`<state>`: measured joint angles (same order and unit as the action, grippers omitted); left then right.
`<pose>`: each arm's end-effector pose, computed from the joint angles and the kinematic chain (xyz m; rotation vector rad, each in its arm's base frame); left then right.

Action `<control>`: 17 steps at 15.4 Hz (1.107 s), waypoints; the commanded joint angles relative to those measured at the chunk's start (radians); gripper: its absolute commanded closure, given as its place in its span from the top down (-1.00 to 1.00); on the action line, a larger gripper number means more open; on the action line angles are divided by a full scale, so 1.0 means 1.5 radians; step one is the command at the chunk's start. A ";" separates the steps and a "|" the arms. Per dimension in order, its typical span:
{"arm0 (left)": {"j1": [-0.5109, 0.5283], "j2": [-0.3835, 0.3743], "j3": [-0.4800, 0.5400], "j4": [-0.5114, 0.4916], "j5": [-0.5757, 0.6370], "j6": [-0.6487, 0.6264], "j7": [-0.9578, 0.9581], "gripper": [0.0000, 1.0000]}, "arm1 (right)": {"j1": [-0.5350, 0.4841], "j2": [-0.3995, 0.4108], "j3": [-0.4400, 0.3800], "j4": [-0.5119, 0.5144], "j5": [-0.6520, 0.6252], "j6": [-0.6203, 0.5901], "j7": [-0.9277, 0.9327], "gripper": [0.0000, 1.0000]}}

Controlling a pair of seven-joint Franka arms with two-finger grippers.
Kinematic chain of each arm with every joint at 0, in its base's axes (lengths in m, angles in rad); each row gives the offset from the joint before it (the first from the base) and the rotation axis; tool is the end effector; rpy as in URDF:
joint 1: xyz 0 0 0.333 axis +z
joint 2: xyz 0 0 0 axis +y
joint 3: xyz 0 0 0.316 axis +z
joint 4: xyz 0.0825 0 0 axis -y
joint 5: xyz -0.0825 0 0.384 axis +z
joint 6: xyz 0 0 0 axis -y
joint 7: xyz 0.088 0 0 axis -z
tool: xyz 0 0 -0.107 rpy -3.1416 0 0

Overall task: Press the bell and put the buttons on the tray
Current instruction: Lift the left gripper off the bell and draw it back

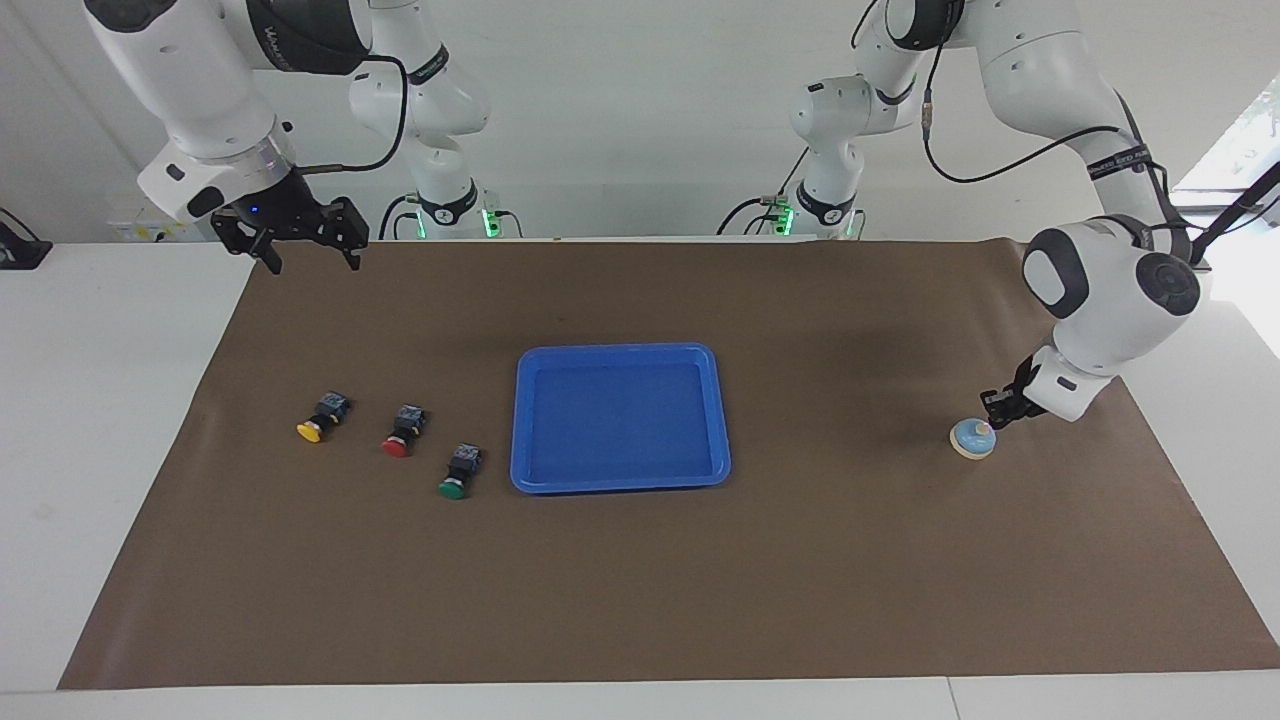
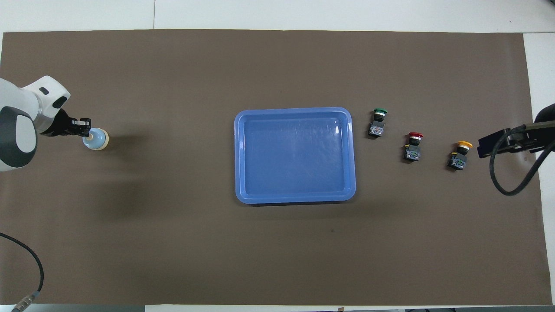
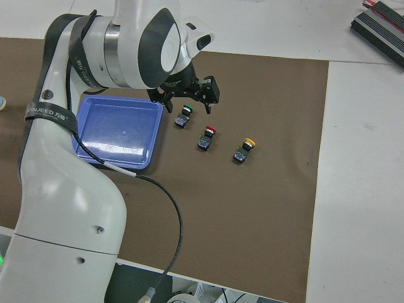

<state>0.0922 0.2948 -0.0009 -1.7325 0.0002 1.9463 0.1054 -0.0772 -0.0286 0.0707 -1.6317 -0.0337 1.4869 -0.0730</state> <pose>0.6282 0.0576 0.4024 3.1309 -0.0222 -0.1262 0.5349 -0.0068 0.6048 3.1035 0.1017 -0.1828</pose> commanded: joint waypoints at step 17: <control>-0.033 -0.177 0.002 0.002 -0.004 -0.183 0.001 1.00 | -0.010 -0.012 -0.003 -0.011 -0.002 -0.048 -0.018 1.00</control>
<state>0.0475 0.0599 -0.0027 -1.7145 0.0002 1.7041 0.1055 -0.0821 -0.0288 0.0693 -1.6318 -0.0337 1.4222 -0.0730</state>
